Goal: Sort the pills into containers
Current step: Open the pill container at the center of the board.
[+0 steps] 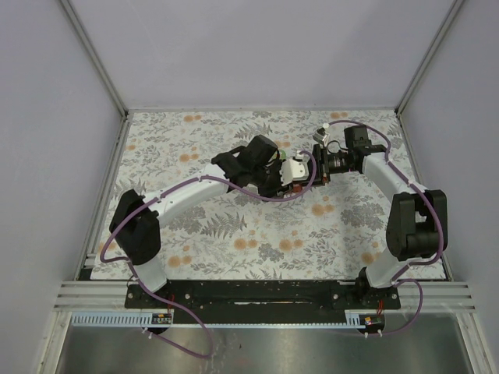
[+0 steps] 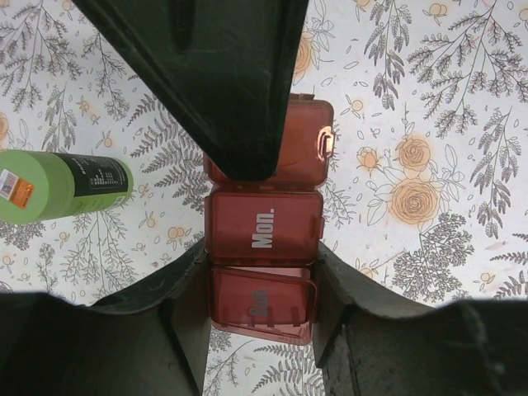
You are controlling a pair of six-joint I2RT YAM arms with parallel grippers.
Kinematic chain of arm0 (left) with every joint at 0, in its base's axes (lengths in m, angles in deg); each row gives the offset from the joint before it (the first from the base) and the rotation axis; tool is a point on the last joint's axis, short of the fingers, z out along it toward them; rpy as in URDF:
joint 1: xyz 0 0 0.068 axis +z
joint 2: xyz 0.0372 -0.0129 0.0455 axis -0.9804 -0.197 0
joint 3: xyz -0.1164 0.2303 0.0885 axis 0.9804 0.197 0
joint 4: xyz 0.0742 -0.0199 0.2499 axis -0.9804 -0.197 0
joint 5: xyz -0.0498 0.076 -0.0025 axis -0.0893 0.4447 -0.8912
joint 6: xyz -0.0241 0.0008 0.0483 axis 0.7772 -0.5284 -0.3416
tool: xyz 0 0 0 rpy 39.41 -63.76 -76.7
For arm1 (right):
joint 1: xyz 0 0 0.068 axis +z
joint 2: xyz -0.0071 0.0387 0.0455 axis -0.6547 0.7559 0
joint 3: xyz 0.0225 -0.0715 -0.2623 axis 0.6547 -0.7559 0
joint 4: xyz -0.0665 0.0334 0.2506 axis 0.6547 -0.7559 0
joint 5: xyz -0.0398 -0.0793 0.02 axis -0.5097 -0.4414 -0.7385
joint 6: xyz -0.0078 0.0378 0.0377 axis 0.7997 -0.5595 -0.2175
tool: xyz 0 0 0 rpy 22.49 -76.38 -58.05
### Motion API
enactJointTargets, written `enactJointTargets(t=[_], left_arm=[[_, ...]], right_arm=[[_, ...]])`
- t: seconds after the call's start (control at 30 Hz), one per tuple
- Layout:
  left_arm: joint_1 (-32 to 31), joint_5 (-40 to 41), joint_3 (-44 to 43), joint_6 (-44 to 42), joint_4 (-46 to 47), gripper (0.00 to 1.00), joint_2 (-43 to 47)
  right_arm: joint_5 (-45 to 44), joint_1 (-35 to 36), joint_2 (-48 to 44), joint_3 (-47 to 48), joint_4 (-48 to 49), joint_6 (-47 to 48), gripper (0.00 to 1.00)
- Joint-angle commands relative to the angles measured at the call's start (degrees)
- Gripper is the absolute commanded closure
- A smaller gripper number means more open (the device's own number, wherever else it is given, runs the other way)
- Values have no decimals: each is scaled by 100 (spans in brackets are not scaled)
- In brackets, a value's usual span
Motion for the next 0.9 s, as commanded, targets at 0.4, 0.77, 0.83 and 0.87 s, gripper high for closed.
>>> enactJointTargets(t=[0.4, 0.77, 0.83, 0.87], left_arm=[[20, -37, -588, 346, -88, 100, 17], [11, 78, -755, 319, -317, 100, -185], [20, 95, -782, 293, -361, 100, -194], [20, 130, -773, 302, -370, 100, -212]], right_arm=[[64, -18, -296, -104, 25, 192, 43], [-50, -9, -384, -86, -107, 368, 47], [-42, -9, -393, -77, -159, 429, 48], [-50, -9, -401, -69, -186, 456, 48]])
